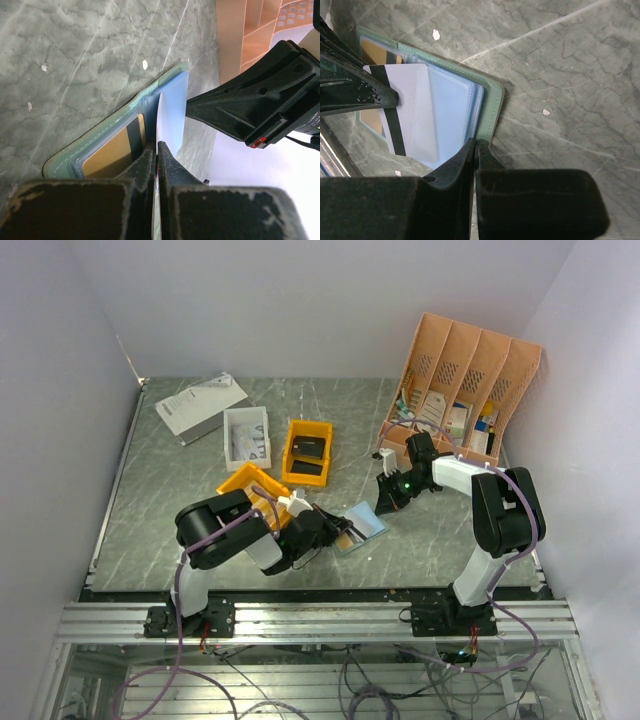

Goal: Put the credit cards into the card holder
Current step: Insert the credit card into the card holder.

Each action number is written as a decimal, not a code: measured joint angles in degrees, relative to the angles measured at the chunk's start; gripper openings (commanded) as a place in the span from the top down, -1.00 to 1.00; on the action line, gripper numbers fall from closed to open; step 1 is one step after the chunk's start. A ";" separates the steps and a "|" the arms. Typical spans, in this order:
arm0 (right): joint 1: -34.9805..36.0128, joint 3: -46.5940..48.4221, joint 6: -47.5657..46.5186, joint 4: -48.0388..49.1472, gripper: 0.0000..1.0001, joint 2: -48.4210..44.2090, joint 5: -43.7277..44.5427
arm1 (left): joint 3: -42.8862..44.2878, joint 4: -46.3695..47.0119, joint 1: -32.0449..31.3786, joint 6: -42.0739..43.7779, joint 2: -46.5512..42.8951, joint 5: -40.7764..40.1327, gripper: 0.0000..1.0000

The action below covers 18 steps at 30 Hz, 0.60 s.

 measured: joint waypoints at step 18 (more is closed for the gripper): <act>0.00 0.02 0.00 -0.04 0.96 0.00 -0.09 | 3.15 -4.90 2.89 2.84 0.17 7.08 0.57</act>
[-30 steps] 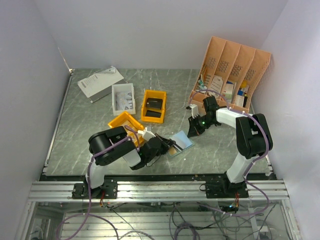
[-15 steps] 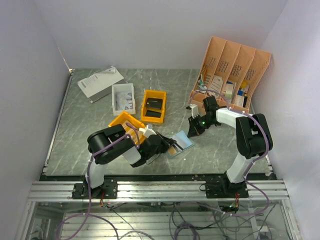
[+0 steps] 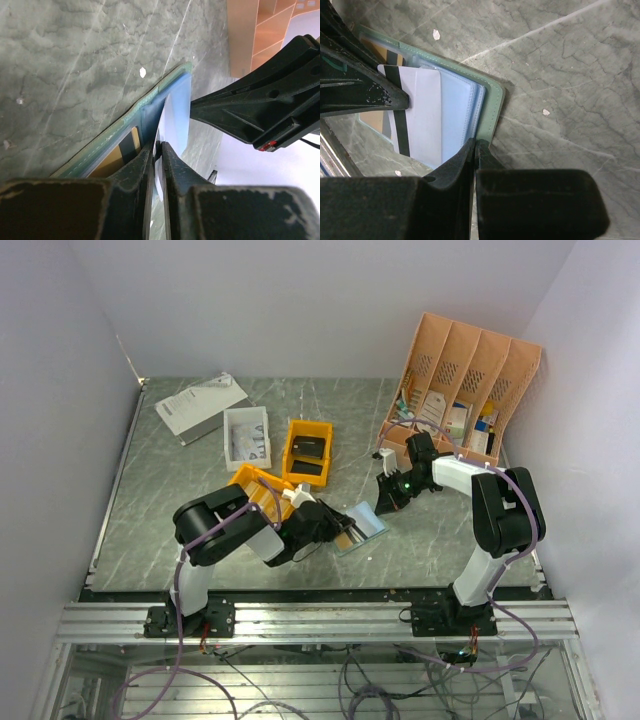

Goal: Put the credit cards into the card holder
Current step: Insert the credit card into the card holder.

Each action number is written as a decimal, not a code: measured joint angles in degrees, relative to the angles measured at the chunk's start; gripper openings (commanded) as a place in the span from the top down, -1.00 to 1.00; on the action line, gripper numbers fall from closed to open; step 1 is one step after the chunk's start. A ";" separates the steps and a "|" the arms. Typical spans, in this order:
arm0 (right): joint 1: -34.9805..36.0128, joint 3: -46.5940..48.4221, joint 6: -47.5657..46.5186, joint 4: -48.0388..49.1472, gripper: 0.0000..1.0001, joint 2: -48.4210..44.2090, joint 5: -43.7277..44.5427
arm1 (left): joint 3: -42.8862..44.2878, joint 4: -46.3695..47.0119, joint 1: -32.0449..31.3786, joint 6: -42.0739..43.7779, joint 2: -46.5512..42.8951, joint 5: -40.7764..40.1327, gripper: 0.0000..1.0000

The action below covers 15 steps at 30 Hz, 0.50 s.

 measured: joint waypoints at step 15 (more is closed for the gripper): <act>0.02 -0.48 -0.44 0.96 0.91 -4.24 -0.09 | 1.40 -3.30 0.74 1.40 -0.63 1.27 0.45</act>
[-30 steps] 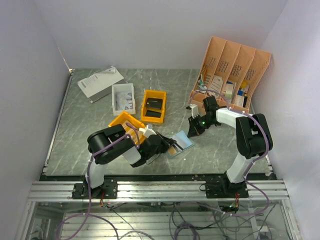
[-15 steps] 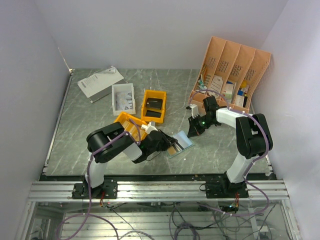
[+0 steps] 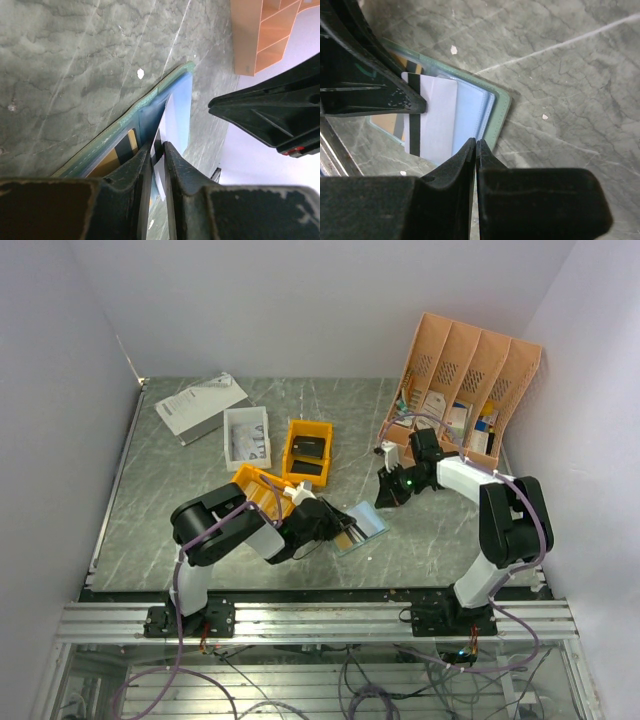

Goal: Put the credit cards into the card holder
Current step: Insert the credit card into the card holder.

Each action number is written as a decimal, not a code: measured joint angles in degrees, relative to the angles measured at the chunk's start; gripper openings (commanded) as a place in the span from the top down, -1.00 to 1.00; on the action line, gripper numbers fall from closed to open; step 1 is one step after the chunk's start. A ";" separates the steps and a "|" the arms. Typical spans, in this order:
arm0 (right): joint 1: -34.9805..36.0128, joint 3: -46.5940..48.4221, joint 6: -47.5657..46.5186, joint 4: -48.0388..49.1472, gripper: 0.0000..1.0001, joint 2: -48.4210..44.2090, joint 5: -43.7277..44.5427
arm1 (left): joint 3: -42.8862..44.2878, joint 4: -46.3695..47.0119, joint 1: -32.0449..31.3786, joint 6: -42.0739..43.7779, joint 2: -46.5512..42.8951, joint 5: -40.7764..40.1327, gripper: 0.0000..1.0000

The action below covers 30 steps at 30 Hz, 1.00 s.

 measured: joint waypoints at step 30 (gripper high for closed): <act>21.70 -15.19 -30.51 6.84 1.00 -21.33 -2.58 | 0.46 2.16 1.14 1.16 1.33 3.65 0.44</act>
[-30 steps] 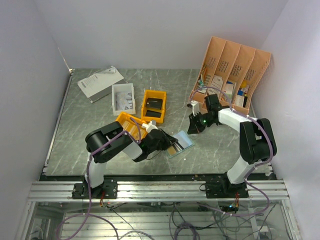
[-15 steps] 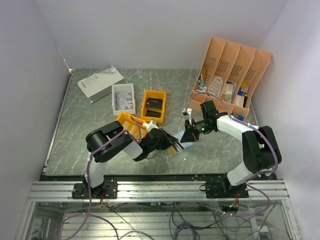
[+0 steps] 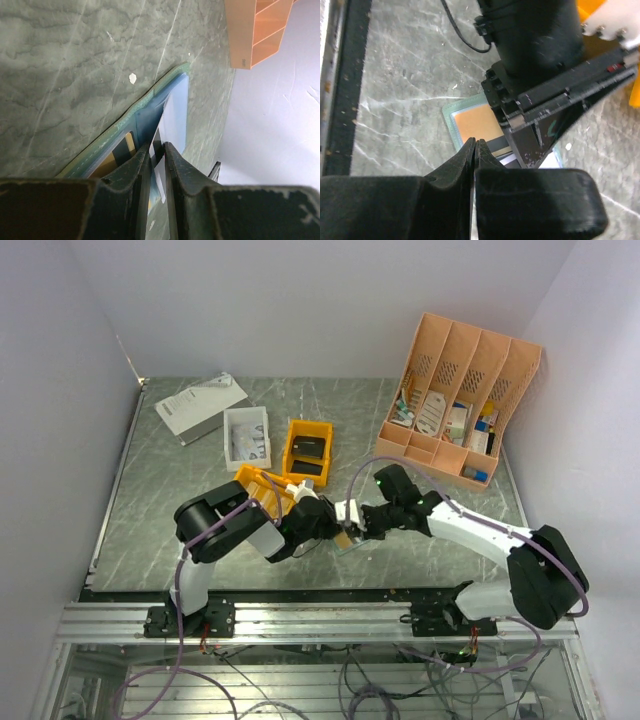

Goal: Put the credit cards into the card holder
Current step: Insert the credit card into the card holder.

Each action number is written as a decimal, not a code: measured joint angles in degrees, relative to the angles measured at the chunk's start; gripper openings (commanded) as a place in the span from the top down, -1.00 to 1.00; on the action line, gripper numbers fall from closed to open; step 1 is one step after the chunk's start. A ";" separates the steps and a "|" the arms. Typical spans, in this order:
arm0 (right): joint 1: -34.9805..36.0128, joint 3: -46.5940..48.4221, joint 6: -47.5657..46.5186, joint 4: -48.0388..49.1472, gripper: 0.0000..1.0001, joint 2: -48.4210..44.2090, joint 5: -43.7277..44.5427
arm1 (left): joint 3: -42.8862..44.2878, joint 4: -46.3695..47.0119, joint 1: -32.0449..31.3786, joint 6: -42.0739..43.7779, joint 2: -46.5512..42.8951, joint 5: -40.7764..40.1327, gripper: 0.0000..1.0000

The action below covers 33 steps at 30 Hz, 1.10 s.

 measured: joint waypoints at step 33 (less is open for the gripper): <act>10.67 -8.28 -13.07 14.93 1.00 2.62 22.60 | -0.92 4.63 0.28 0.94 1.46 2.21 0.44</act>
